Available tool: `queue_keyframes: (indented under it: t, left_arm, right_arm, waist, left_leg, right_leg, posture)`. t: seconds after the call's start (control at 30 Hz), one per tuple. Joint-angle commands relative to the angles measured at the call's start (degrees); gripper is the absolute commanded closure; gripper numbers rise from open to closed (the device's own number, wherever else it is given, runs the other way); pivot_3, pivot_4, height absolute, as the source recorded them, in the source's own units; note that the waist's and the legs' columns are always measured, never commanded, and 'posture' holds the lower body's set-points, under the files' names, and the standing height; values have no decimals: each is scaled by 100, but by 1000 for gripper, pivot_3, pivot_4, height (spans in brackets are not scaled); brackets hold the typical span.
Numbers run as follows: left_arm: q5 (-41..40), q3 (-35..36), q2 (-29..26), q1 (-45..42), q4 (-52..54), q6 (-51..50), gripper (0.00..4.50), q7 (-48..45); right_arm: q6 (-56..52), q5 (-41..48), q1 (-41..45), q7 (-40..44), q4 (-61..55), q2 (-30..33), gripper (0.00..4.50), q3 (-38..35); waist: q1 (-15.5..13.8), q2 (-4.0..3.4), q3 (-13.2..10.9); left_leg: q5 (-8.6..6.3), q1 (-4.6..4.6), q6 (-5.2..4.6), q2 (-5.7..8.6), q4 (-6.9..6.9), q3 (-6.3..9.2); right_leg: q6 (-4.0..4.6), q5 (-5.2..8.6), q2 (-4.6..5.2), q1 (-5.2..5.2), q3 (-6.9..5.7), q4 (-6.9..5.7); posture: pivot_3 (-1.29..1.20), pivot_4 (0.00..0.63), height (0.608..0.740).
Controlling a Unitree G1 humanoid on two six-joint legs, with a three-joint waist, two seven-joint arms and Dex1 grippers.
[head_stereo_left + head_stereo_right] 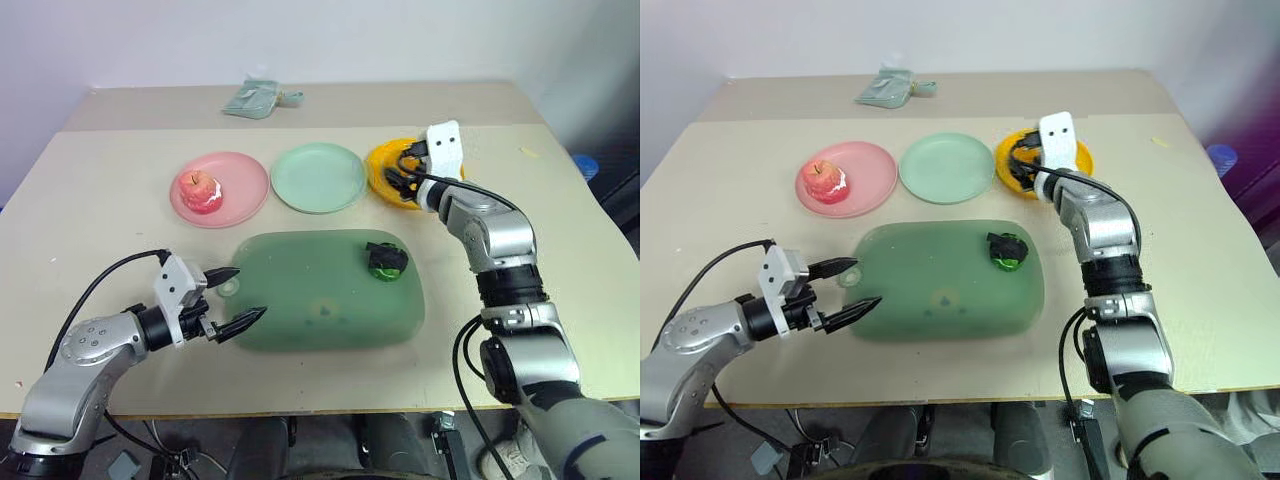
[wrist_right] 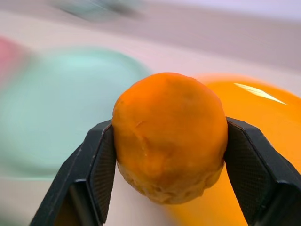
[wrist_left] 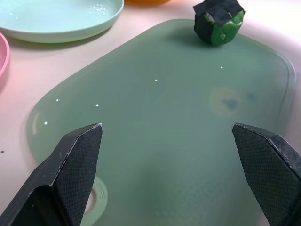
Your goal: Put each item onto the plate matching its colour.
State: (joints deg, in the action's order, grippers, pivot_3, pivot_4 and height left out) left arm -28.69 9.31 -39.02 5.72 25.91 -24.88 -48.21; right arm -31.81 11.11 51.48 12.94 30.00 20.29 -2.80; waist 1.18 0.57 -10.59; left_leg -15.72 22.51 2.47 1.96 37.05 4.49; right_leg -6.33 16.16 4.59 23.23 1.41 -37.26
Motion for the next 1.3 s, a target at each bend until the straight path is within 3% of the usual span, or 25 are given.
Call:
queue_keyframes:
  t: [0.03,0.2,0.3,0.47,0.7,0.83,1.0,1.1,1.23,1.3]
  left_arm:
    - [30,-105,45,-72,99,60,0,46]
    - [38,-108,70,-18,155,84,0,103]
    - [2,-72,66,97,259,81,0,123]
    - [-122,-107,-8,112,310,102,0,-105]
    - [-47,-149,-25,-32,99,224,0,-305]
    - [38,101,78,-61,-108,408,0,-129]
    - [230,769,388,-265,-572,561,0,767]
    - [224,951,506,-281,-661,554,0,1039]
    - [250,923,590,-215,-534,531,0,1186]
    - [244,904,638,-153,-395,502,0,1281]
  right_arm:
    - [725,31,648,107,842,-17,23,-342]
    - [1251,-196,428,738,439,132,23,-57]
    - [1023,503,-716,2482,-1632,631,23,226]
    - [647,922,-2449,4070,-3506,1684,23,670]
    - [526,432,-2769,3972,-3437,1795,23,1084]
    - [487,426,-2396,3502,-3326,1244,1821,1006]
    - [395,109,-1404,2464,-2475,47,1821,1100]
    - [585,-314,-438,1514,-1002,-775,1821,1082]
    - [1396,-442,599,1012,917,-1404,1821,833]
    - [1758,-399,951,888,1591,-1530,1287,647]
  waist:
    - [20,-8,-5]
    - [139,-8,-5]
    - [106,-8,-5]
    - [-11,-8,-4]
    - [-9,-10,-5]
    - [-3,-10,-5]
    - [2,-9,-4]
    - [-6,-7,-3]
    - [-15,-7,-2]
    - [-26,-7,-2]
  left_leg:
    - [0,0,0,-1,-3,-2]
    - [0,1,-1,-5,-4,-3]
    - [-3,4,-6,-11,-4,3]
    - [-9,7,-16,-26,11,2]
    - [-9,-20,-15,-38,12,-1]
    - [-8,-14,-14,-39,11,-2]
    - [-4,-11,-6,-41,10,1]
    - [1,-9,3,-38,8,0]
    - [19,-1,34,-35,4,1]
    - [20,2,37,-33,2,1]
  right_leg:
    - [0,0,0,2,2,-1]
    - [0,0,-4,5,4,-2]
    - [-1,1,-4,2,1,1]
    - [-3,0,2,-9,-2,9]
    - [1,0,-14,-28,-2,2]
    - [1,-1,-14,-23,-1,5]
    - [3,-2,-16,-14,-1,0]
    - [5,-4,-15,-6,0,-3]
    - [5,-4,-13,2,-1,-2]
    - [6,-4,-10,4,-2,0]
  posture:
    - [0,150,740]
    - [0,150,740]
    - [0,150,740]
    - [0,150,740]
    - [0,150,740]
    - [0,150,740]
    - [0,150,740]
    - [0,150,740]
    - [0,150,740]
    - [0,150,740]
